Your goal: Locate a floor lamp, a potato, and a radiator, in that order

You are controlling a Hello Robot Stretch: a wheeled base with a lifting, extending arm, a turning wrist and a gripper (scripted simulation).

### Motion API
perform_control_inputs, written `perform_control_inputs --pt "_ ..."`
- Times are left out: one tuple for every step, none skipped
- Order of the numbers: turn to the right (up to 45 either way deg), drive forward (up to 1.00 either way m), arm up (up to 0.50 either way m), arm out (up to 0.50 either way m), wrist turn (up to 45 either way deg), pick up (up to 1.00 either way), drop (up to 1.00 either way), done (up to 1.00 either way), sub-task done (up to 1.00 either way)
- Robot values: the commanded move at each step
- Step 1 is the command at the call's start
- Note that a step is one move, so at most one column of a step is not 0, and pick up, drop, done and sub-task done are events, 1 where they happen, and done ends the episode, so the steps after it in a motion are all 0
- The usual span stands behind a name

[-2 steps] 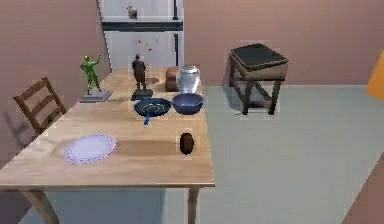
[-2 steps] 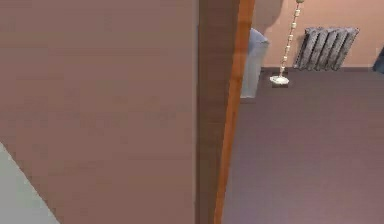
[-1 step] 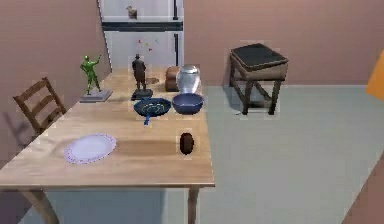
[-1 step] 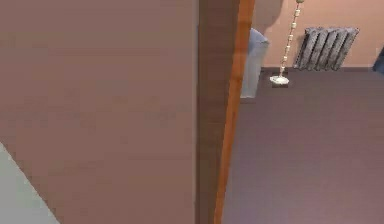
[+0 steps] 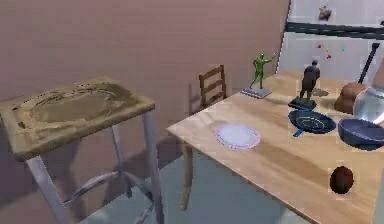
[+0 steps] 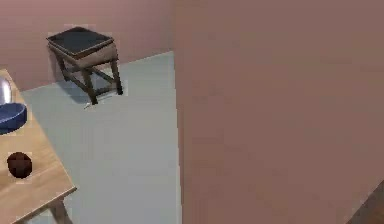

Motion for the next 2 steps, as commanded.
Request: perform_control_inputs --pt "-45.0 0.00 0.00 0.00 0.0 0.00 0.00 0.00 0.00" --pt "-45.0 0.00 0.00 0.00 0.0 0.00 0.00 0.00 0.00"
